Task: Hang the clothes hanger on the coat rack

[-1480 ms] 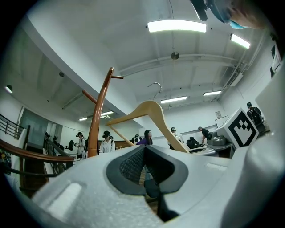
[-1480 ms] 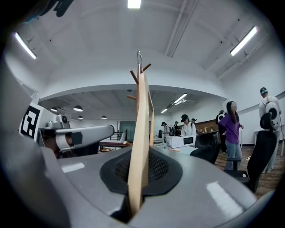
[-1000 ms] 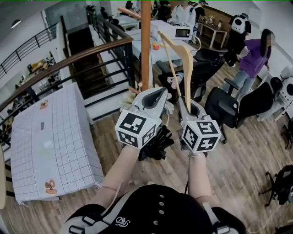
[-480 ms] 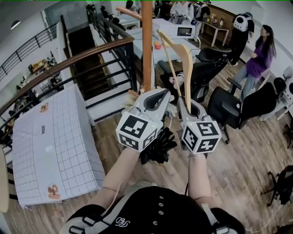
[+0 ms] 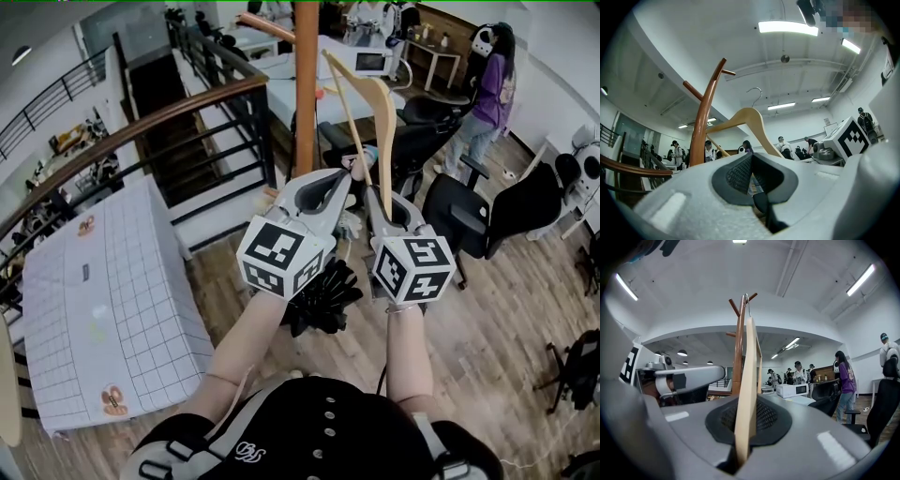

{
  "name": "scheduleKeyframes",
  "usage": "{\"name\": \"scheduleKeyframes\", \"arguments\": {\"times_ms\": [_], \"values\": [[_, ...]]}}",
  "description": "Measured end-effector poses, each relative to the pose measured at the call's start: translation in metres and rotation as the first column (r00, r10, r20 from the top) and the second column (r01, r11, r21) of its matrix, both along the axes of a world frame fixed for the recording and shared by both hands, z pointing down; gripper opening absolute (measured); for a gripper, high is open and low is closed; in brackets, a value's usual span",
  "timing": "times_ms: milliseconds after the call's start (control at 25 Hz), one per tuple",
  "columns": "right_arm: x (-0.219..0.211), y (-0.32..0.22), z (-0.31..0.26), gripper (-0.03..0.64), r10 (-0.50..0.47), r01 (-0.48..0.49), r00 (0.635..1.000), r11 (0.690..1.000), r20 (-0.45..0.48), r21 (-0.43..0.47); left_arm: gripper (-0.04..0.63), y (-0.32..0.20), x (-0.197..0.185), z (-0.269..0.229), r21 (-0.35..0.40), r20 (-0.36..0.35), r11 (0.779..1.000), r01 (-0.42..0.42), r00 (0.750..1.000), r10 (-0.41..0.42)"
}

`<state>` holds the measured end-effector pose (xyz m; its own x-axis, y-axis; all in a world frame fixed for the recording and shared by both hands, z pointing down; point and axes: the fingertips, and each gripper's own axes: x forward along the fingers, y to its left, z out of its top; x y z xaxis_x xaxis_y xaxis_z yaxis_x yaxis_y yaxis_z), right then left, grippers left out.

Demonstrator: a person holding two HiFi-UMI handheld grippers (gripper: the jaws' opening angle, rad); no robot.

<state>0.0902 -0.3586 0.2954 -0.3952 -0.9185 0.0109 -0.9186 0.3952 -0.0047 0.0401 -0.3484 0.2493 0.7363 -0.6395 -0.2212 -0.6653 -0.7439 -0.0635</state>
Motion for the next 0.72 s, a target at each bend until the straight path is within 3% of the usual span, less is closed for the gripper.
{"name": "scheduleKeyframes", "arguments": {"times_ms": [720], "values": [[-0.018,-0.049,-0.057,0.002,-0.019,0.022,0.999,0.997,-0.034,0.079,0.000,-0.030,0.000,-0.037,0.055,0.026,0.997,-0.050,0.998,0.049]]}}
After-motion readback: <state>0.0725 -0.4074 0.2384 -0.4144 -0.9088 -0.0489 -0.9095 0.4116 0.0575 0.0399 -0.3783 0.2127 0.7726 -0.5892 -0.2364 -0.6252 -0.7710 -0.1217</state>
